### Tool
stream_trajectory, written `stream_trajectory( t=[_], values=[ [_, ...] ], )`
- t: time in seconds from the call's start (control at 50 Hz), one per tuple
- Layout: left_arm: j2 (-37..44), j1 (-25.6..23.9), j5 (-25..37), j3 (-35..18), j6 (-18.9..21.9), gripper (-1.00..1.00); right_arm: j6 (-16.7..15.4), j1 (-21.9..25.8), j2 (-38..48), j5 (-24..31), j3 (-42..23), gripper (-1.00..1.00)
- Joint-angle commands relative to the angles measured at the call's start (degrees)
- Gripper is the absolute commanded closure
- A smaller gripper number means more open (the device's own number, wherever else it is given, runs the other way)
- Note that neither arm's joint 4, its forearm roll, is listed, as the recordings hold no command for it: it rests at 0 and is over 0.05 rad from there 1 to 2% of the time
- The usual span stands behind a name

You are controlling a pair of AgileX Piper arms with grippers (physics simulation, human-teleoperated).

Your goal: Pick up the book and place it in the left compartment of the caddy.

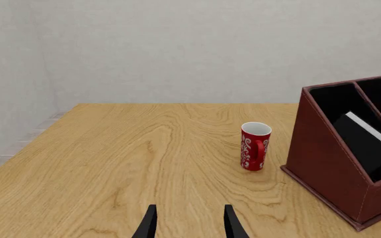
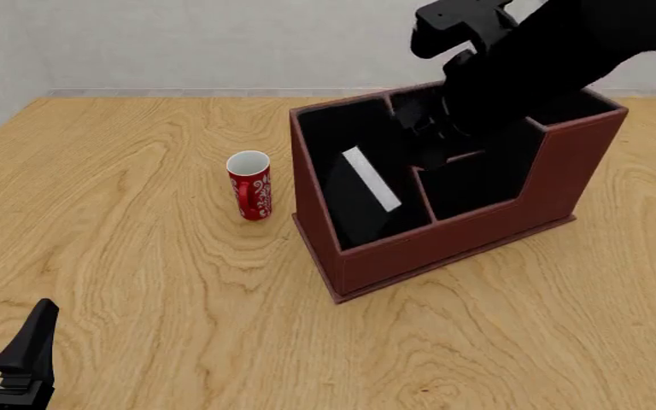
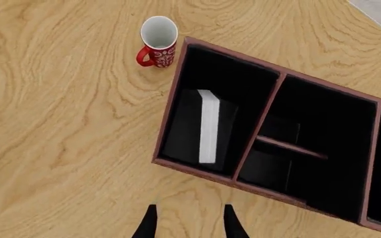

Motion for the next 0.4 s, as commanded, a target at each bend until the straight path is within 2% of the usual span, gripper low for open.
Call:
stream_trajectory(
  t=[0.02,0.4],
  values=[
    [0.0,0.0,0.0,0.0,0.0,-1.00,0.7,0.5,-5.3,-1.1,4.5,-1.00],
    [0.0,0.0,0.0,0.0,0.0,-1.00,1.9,1.3,-12.0,-1.9,9.4,-1.00]
  ],
)
